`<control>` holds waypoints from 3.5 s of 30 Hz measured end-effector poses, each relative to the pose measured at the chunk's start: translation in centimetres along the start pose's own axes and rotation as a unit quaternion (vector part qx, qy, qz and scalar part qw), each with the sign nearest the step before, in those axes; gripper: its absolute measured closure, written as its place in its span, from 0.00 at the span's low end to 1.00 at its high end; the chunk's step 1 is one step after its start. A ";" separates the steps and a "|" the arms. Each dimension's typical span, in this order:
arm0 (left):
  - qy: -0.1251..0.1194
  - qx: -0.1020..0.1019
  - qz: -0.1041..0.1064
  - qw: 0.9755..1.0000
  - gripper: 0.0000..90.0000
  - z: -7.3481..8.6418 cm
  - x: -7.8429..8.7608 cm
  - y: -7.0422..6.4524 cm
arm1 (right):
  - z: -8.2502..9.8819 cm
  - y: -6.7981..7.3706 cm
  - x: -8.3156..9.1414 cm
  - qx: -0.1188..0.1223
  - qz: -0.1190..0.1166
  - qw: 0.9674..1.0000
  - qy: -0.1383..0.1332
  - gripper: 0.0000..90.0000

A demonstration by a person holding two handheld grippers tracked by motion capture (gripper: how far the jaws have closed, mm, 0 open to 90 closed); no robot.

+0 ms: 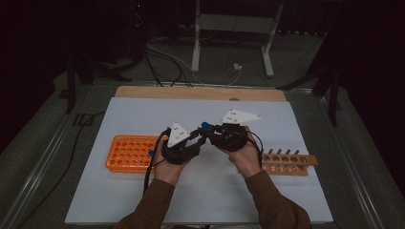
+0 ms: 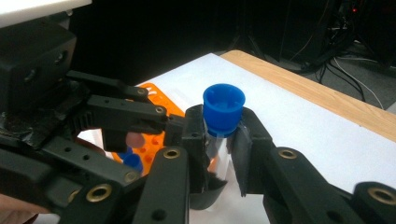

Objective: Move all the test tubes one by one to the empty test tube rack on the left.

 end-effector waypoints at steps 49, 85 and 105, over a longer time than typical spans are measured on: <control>-0.026 0.043 -0.100 0.994 0.87 2.9 7.9 9.6 | 5.4 -6.5 11.0 -0.064 0.120 0.990 -0.028 0.02; 0.122 0.009 -0.095 0.988 0.86 11.0 7.7 9.8 | 9.5 -6.6 14.5 -0.082 0.132 0.987 -0.042 0.02; -0.048 0.093 -0.122 0.987 0.45 9.6 13.7 13.7 | 12.7 -6.0 15.9 -0.065 0.159 0.984 -0.053 0.02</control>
Point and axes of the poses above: each handheld gripper's, and its own axes: x roughly backward along the jaws, z roughly out of its underside, y roughly to its left, the point moved 1 cm from there along -x, roughly forward along the jaws, and after that the axes turned 10 degrees about -z, right-handed, at the moved point
